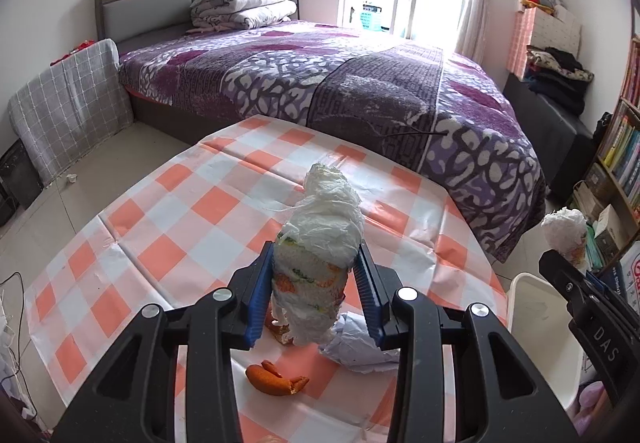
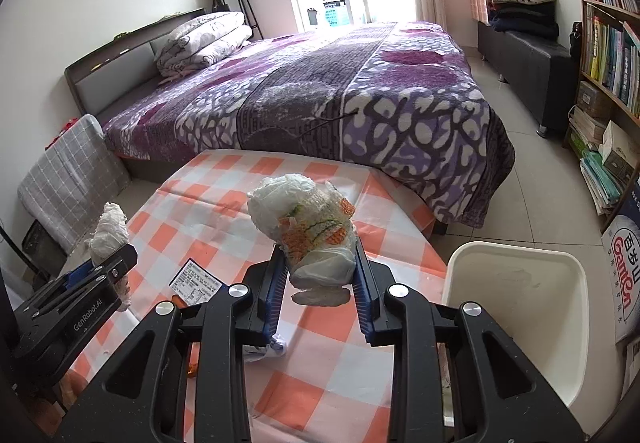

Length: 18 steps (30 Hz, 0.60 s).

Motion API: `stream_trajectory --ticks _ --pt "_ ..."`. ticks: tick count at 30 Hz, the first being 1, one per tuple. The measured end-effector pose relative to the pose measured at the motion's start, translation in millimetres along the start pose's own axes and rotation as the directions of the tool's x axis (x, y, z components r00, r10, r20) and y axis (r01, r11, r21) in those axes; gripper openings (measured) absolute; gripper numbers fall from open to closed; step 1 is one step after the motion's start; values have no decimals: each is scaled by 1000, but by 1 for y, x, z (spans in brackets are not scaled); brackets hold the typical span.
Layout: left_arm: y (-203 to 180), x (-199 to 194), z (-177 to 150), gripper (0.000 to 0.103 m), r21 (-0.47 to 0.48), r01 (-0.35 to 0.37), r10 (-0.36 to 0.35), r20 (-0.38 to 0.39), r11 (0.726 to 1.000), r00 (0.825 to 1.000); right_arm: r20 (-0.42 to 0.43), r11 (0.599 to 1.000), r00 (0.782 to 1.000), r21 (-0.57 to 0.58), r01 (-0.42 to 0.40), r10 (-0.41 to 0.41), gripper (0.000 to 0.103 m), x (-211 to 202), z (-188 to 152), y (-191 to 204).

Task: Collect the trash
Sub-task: 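Carry both white bundles over the white bin and open the right tool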

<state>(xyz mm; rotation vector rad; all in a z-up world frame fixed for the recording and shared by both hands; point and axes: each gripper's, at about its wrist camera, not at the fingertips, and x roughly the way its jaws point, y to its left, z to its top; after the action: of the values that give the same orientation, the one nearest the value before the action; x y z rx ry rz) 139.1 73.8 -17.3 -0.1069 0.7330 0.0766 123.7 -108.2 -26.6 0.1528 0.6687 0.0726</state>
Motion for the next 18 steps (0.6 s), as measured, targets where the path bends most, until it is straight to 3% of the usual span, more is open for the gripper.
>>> stream_trajectory --ticks 18 --pt "-67 -9 -7 39 109 88 -87 -8 990 996 -10 981 996 171 93 -93 30 -21 5 -80"
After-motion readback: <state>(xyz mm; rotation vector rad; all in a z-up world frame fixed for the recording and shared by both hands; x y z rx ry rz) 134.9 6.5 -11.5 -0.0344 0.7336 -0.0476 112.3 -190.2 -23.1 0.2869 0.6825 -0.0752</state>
